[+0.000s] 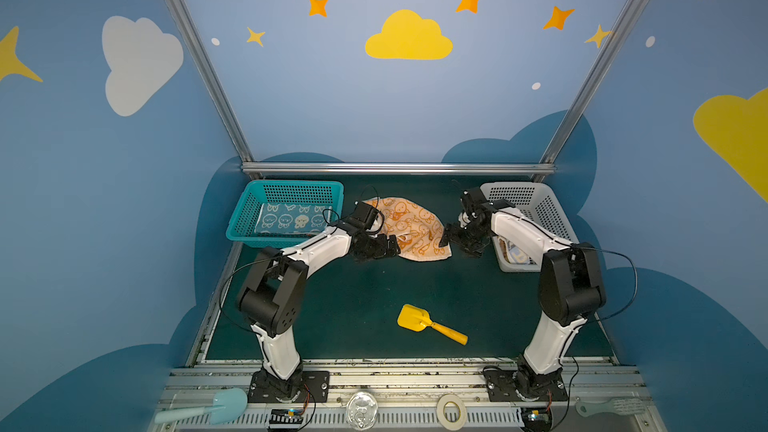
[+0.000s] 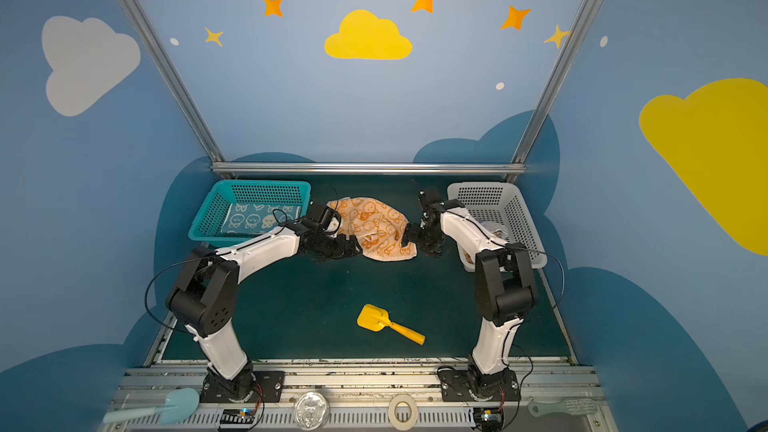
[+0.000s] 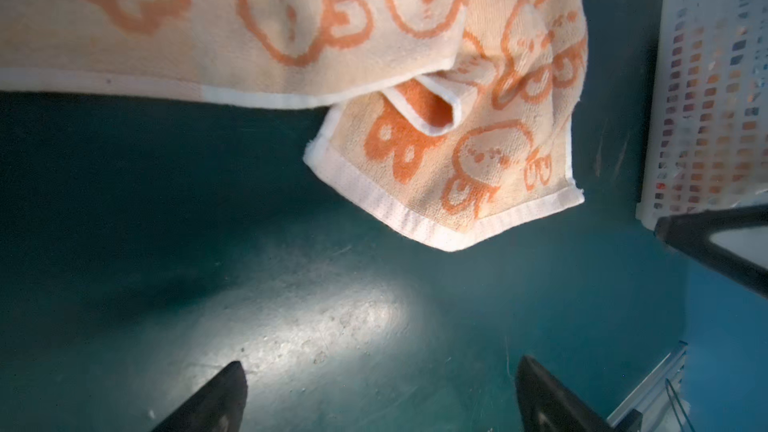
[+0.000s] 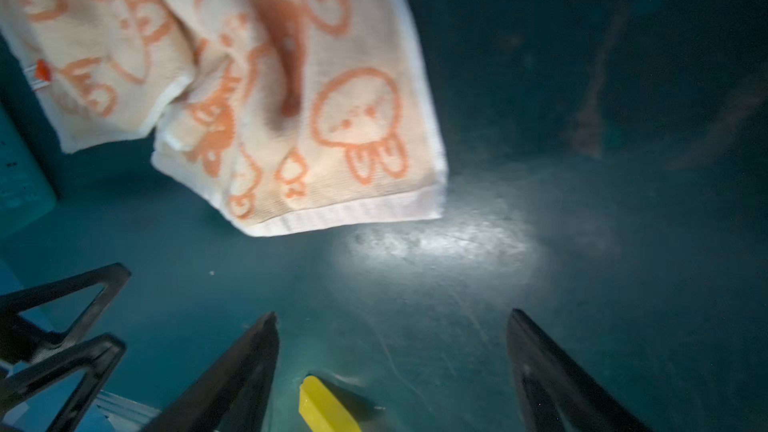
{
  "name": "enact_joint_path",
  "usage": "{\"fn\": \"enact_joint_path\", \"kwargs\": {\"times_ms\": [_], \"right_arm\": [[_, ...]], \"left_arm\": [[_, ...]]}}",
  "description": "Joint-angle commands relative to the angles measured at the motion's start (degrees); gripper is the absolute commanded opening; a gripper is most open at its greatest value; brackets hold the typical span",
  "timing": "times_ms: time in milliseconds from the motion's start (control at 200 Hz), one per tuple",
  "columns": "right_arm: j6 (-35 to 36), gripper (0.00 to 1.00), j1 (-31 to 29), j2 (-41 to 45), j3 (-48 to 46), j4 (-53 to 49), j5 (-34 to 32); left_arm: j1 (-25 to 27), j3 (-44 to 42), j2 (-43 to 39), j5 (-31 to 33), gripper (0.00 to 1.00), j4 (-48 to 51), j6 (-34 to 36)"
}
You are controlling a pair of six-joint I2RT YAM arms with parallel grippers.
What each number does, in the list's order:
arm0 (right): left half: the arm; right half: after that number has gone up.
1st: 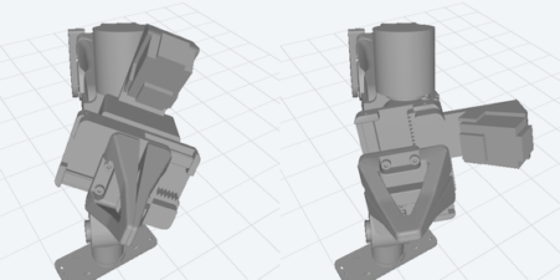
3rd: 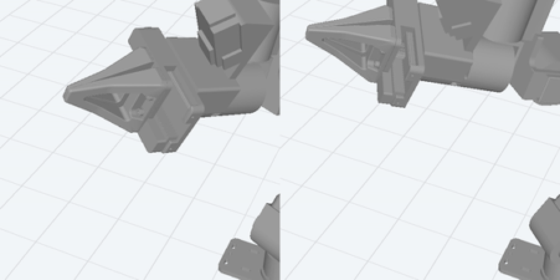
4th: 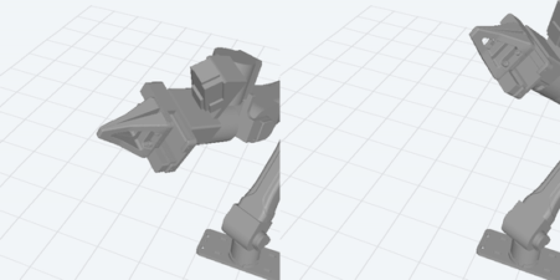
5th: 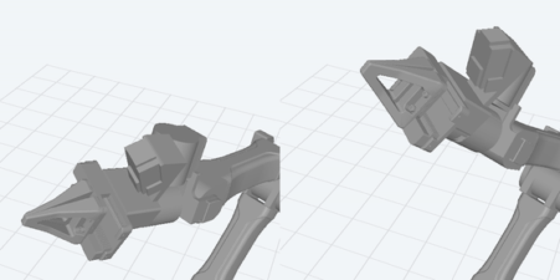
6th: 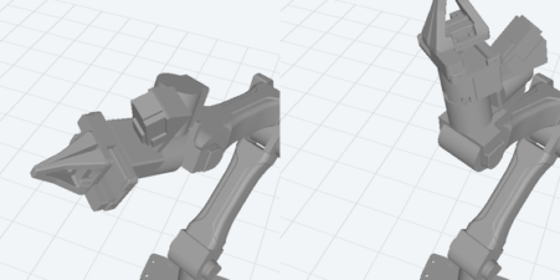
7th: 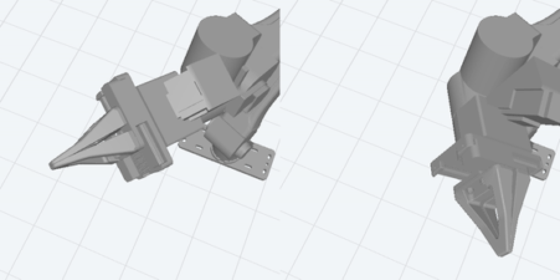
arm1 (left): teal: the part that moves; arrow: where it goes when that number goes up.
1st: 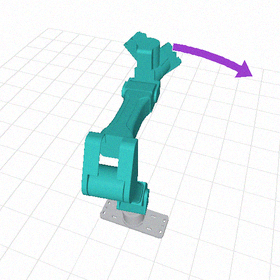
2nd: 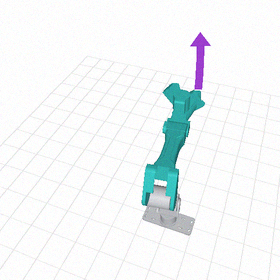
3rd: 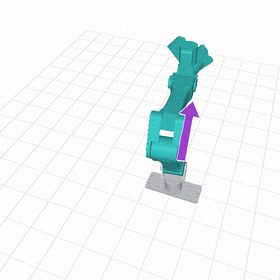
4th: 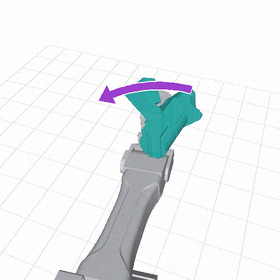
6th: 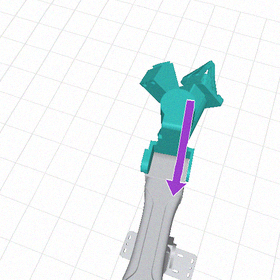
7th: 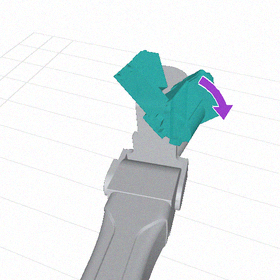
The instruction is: Fold and stack the towels
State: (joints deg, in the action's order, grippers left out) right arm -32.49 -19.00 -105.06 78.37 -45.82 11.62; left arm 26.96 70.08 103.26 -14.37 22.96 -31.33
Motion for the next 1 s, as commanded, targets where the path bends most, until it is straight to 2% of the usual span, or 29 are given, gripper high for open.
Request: {"fn": "enact_joint_path", "kwargs": {"times_ms": [0,330,696,996], "right_arm": [[1.2,0.84,0.4,-0.8,-2.3,1.6,0.1],[0.6,0.69,0.2,-7.1,-0.6,4.9,0.3],[0.1,0.38,-0.1,-11.4,1.2,6.3,-1.2],[-0.3,0.30,-0.6,-12.6,2.4,6.9,-1.4]], "left_arm": [[0.5,1.9,0.8,0.3,1.00,0.5,0.4],[0.9,0.6,-0.5,0.6,1.00,0.5,0.7],[0.9,-0.1,-0.9,0.6,1.00,0.5,1.3],[0.9,-1.0,-0.8,0.6,1.00,-0.6,0.9]]}}
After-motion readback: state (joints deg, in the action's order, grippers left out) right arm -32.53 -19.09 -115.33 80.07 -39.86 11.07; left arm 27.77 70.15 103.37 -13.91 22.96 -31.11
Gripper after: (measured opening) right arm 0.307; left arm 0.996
